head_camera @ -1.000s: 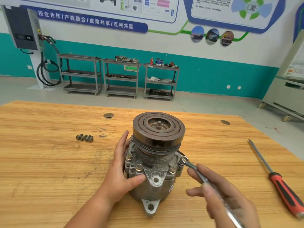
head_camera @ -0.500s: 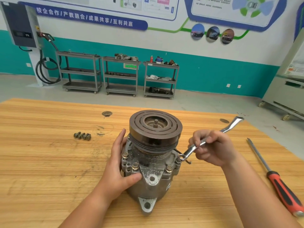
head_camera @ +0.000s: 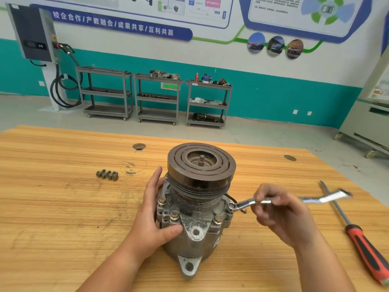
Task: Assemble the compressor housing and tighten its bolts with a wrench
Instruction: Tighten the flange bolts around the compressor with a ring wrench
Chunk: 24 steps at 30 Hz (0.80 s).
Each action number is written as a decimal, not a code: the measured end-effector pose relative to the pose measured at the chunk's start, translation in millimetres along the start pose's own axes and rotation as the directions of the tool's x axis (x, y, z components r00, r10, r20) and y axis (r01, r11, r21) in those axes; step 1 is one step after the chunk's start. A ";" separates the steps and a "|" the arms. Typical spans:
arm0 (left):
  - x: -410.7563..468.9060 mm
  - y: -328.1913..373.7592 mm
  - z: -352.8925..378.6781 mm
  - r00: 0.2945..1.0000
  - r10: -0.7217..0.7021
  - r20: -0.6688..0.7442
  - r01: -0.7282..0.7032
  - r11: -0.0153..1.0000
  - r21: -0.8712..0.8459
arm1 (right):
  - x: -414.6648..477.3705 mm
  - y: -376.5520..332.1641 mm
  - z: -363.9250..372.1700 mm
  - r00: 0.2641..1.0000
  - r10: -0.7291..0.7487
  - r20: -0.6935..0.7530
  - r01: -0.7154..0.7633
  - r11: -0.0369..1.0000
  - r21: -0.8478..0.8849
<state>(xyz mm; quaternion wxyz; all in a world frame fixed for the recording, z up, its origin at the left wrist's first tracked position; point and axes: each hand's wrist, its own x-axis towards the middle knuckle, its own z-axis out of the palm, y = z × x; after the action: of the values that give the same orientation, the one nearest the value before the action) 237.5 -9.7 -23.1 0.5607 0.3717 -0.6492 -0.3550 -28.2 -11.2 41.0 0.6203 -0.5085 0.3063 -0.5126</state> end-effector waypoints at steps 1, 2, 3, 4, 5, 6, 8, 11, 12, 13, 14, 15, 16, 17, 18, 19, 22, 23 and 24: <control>0.0 -0.2 0.2 1.000 0.000 -0.001 0.000 1.000 -0.001 | -12.5 4.4 7.9 0.995 -0.047 -0.086 0.047 0.999 -0.004; 0.0 -0.3 0.1 1.000 0.001 -0.002 -0.001 1.000 -0.002 | -24.6 9.4 17.2 0.983 -0.090 -0.159 0.091 0.996 -0.002; 0.2 -0.1 0.2 1.000 0.001 -0.002 -0.001 1.000 -0.002 | -35.0 14.6 28.7 0.967 -0.125 -0.222 0.128 0.992 -0.002; 0.4 0.2 0.3 1.000 -0.001 -0.001 0.001 1.000 -0.004 | -43.9 19.9 42.0 0.947 -0.160 -0.280 0.158 0.987 -0.029; 0.6 0.5 0.4 1.000 -0.003 0.000 0.003 1.000 -0.008 | -50.9 25.5 56.1 0.921 -0.202 -0.334 0.185 0.979 -0.082; 0.5 0.7 0.5 1.000 -0.003 0.000 0.003 1.000 -0.012 | -56.3 31.7 69.4 0.892 -0.251 -0.377 0.203 0.966 -0.161; 0.4 1.3 0.3 1.000 0.003 -0.009 -0.003 1.000 -0.010 | -61.7 45.0 90.5 0.852 -0.335 -0.402 0.176 0.907 -0.383; 0.5 2.0 1.0 1.000 0.005 -0.010 -0.005 1.000 -0.009 | -63.7 48.1 101.0 0.816 -0.423 -0.395 0.200 0.846 -0.494; 0.5 2.2 1.1 1.000 0.001 -0.011 -0.001 1.000 -0.013 | -62.5 42.4 97.3 0.790 -0.441 -0.425 0.247 0.864 -0.439; 0.5 2.5 1.1 1.000 -0.003 -0.014 0.003 1.000 -0.020 | -60.2 35.3 90.6 0.776 -0.442 -0.450 0.295 0.885 -0.360; 0.6 2.7 1.2 1.000 -0.004 -0.014 0.004 1.000 -0.026 | -56.7 27.9 81.2 0.777 -0.428 -0.462 0.335 0.902 -0.271; 0.7 2.6 1.0 1.000 -0.002 -0.013 0.002 1.000 -0.028 | -51.9 21.1 69.9 0.809 -0.391 -0.439 0.342 0.920 -0.190; 0.8 2.2 0.8 1.000 0.002 -0.010 -0.002 1.000 -0.028 | -45.3 15.0 58.5 0.854 -0.339 -0.395 0.315 0.941 -0.126; 0.8 1.8 0.7 1.000 0.005 -0.007 -0.005 1.000 -0.026 | -37.1 9.8 47.3 0.902 -0.282 -0.328 0.271 0.959 -0.079; 0.8 1.1 0.4 1.000 0.005 -0.006 -0.005 1.000 -0.026 | -28.4 4.8 37.9 0.941 -0.224 -0.254 0.219 0.975 -0.046; 0.7 0.3 0.1 1.000 0.004 -0.006 -0.004 1.000 -0.027 | -19.2 0.5 29.9 0.966 -0.168 -0.196 0.165 0.986 -0.029; 0.6 -1.7 0.1 1.000 -0.003 -0.010 0.003 1.000 -0.025 | 7.4 -9.6 11.9 0.999 -0.041 -0.014 0.040 0.997 -0.059; 0.6 -2.3 0.1 1.000 -0.005 -0.010 0.005 1.000 -0.023 | 14.9 -12.4 6.8 0.999 -0.015 0.042 0.018 0.996 -0.083; 0.5 -2.9 0.0 1.000 -0.007 -0.010 0.006 1.000 -0.021 | 22.0 -15.1 2.5 0.996 0.011 0.092 0.000 0.994 -0.112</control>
<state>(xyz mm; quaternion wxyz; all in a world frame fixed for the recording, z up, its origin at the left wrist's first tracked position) 237.7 -11.6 -25.4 0.5667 0.3697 -0.6413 -0.3618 -24.6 -30.6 59.1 0.6059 -0.5646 0.3068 -0.4689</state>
